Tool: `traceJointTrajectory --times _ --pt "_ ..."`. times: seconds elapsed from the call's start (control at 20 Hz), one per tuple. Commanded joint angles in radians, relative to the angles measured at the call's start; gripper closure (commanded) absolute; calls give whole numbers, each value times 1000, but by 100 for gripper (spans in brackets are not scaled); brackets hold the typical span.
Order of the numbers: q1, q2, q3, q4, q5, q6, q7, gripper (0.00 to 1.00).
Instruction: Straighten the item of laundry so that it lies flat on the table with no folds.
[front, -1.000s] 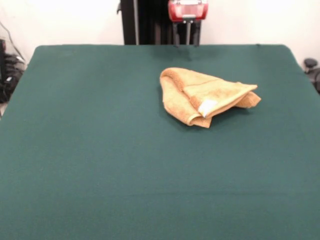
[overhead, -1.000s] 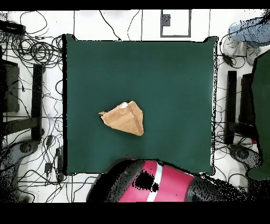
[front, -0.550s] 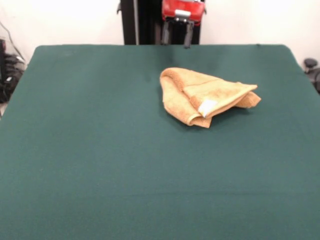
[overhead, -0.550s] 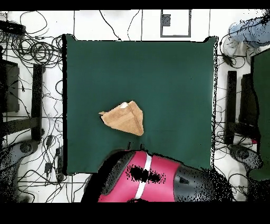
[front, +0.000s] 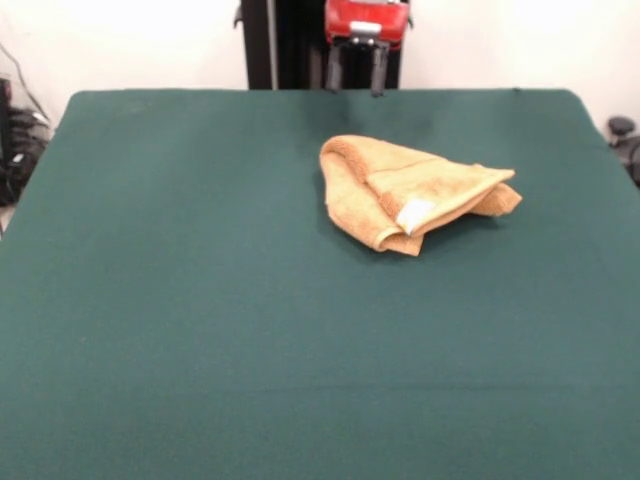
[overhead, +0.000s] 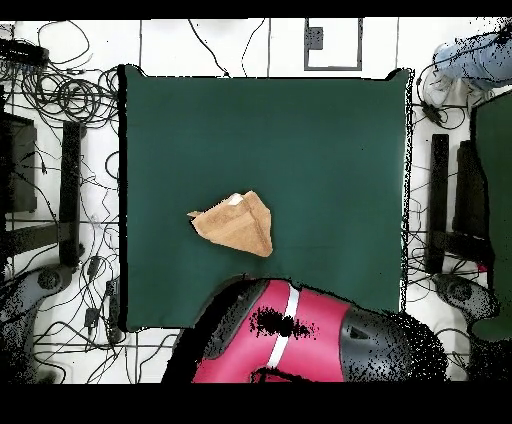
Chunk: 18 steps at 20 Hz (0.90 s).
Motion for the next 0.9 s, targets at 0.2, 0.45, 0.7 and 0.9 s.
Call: traceJointTrajectory --times 0.2,0.45,0.7,0.9 --pt "7 -69 103 -204 -125 289 185 0" --pt "-35 -88 142 -201 -146 478 212 0" --pt "-51 -44 155 -235 -191 451 236 0" --pt "-67 -4 169 -279 -246 413 240 0"
